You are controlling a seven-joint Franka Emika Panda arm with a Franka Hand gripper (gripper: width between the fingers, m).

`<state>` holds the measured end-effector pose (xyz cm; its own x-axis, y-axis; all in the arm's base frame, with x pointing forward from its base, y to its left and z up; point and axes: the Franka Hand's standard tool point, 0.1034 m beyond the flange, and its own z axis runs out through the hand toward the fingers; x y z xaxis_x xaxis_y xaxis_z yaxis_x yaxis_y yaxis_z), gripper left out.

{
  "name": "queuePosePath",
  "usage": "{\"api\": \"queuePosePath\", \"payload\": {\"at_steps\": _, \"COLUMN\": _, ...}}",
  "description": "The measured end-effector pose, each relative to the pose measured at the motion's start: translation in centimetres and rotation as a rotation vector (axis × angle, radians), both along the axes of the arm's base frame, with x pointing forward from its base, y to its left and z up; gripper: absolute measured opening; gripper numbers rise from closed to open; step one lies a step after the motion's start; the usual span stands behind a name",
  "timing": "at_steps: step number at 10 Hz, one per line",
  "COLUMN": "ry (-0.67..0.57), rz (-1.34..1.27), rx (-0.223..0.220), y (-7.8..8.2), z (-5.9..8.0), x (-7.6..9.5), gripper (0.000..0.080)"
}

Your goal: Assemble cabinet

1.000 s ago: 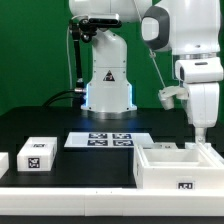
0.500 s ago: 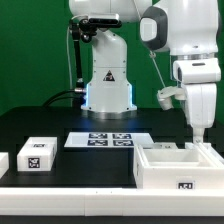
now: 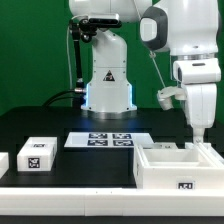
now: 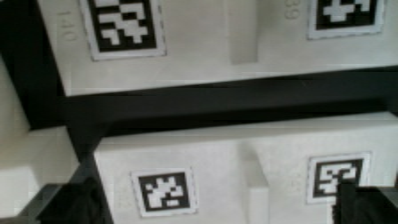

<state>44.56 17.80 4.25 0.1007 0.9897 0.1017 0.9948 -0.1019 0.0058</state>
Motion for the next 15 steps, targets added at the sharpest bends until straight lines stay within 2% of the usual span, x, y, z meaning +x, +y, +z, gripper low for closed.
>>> {"api": "queuePosePath", "payload": {"at_steps": 2, "ry": -0.001, "rz": 0.011, "rx": 0.009, "y": 1.0, "z": -0.3, "x": 0.1, "gripper": 0.0649}}
{"api": "queuePosePath", "payload": {"at_steps": 5, "ry": 0.012, "rz": 0.006, "rx": 0.024, "y": 1.1, "z": -1.9, "x": 0.1, "gripper": 0.0649}}
{"api": "queuePosePath", "payload": {"at_steps": 8, "ry": 0.003, "rz": 0.002, "rx": 0.038, "y": 1.4, "z": -2.5, "x": 0.0, "gripper": 0.0649}}
{"api": "queuePosePath", "payload": {"at_steps": 10, "ry": 0.004, "rz": 0.001, "rx": 0.038, "y": 1.4, "z": -2.5, "x": 0.0, "gripper": 0.0399}}
{"api": "queuePosePath", "payload": {"at_steps": 11, "ry": 0.004, "rz": 0.001, "rx": 0.038, "y": 1.4, "z": -2.5, "x": 0.0, "gripper": 0.0399}}
{"api": "queuePosePath", "payload": {"at_steps": 12, "ry": 0.004, "rz": 0.001, "rx": 0.038, "y": 1.4, "z": -2.5, "x": 0.0, "gripper": 0.0209}}
{"api": "queuePosePath", "payload": {"at_steps": 13, "ry": 0.004, "rz": 0.000, "rx": 0.038, "y": 1.4, "z": -2.5, "x": 0.0, "gripper": 0.0081}}
{"api": "queuePosePath", "payload": {"at_steps": 15, "ry": 0.004, "rz": 0.000, "rx": 0.038, "y": 1.4, "z": -2.5, "x": 0.0, "gripper": 0.0059}}
